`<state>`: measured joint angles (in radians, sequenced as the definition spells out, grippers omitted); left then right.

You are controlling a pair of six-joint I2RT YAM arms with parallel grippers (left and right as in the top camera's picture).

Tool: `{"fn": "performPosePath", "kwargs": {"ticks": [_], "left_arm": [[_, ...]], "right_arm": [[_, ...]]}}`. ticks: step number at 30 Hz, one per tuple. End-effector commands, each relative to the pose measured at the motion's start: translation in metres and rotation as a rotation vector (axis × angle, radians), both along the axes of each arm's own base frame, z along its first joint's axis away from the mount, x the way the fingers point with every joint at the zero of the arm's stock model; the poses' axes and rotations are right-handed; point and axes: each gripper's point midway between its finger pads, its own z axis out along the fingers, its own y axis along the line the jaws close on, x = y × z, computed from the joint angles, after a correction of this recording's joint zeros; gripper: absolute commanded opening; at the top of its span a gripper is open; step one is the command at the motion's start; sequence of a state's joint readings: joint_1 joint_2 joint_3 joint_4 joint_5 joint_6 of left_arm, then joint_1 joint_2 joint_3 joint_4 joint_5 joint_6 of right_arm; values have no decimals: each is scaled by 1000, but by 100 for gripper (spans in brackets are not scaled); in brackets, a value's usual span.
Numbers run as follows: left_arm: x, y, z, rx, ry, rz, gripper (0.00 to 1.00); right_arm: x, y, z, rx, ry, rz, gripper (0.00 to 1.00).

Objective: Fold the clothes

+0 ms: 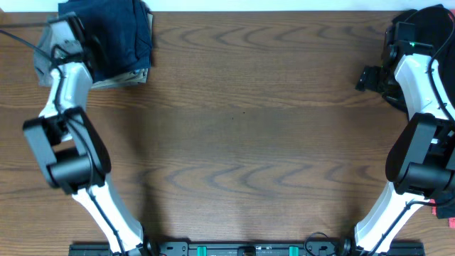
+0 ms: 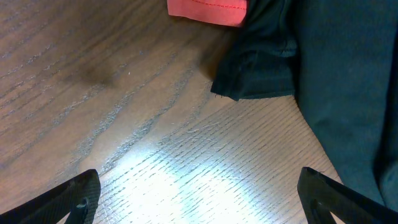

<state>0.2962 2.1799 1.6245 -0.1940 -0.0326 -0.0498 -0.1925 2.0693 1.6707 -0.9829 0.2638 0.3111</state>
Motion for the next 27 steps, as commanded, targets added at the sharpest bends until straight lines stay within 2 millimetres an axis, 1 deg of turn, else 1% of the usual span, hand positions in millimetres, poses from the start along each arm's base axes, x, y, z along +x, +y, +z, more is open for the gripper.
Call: {"fn": "performPosePath", "kwargs": {"ticks": [1, 3, 4, 6, 7, 8, 10, 11, 13, 14, 15, 16, 17, 18, 19, 20, 21, 22, 23, 25, 27], "left_arm": [[-7, 5, -19, -15, 44, 19, 6], [-9, 5, -18, -16, 46, 21, 6], [-10, 6, -14, -15, 44, 22, 6], [-12, 5, -2, -13, 36, 22, 6], [-13, 4, 9, -11, 26, 22, 6], [-15, 3, 21, -8, 15, 21, 6], [-20, 0, 54, 4, -22, 19, 6], [-22, -2, 72, 11, -45, 17, 6], [-33, -7, 116, 23, -101, 17, 6], [-39, -9, 133, 20, -125, 25, 6], [-48, -13, 154, 14, -153, 34, 6], [-58, -16, 170, 7, -169, 43, 6], [-73, -21, 189, -8, -183, 60, 7], [-86, -26, 202, -23, -189, 73, 24], [-101, -31, 211, -41, -185, 87, 43], [-119, -37, 220, -69, -174, 107, 57], [-137, -46, 227, -99, -159, 106, 61], [-151, -56, 231, -126, -142, 88, 62], [-168, -68, 234, -160, -121, 63, 65], [-198, -89, 238, -225, -76, 23, 68], [-228, -108, 238, -282, -24, -6, 69]], "right_arm": [[1, 3, -1, -5, 0, -9, 99], [1, 3, -1, -5, 1, -8, 99], [1, 3, -1, -5, 1, -9, 99], [1, 3, -1, -5, 0, -9, 99], [1, 3, -1, -5, 1, -9, 99], [1, 3, -1, -5, 1, -9, 99], [1, 3, -1, -5, 1, -8, 99], [1, 3, -1, -5, 1, -8, 99], [1, 3, -1, -5, 1, -8, 99], [1, 3, -1, -5, 1, -8, 99], [1, 3, -1, -5, 1, -8, 99], [1, 3, -1, -5, 1, -8, 99], [1, 3, -1, -5, 1, -8, 99], [1, 3, -1, -5, 1, -8, 99], [1, 3, -1, -5, 1, -8, 99], [1, 3, -1, -5, 1, -8, 99], [1, 3, -1, -5, 1, -8, 99], [1, 3, -1, -5, 1, -8, 99], [1, 3, -1, -5, 0, -8, 99], [1, 3, -1, -5, 1, -8, 99], [1, 3, -1, -5, 1, -8, 99]]}}
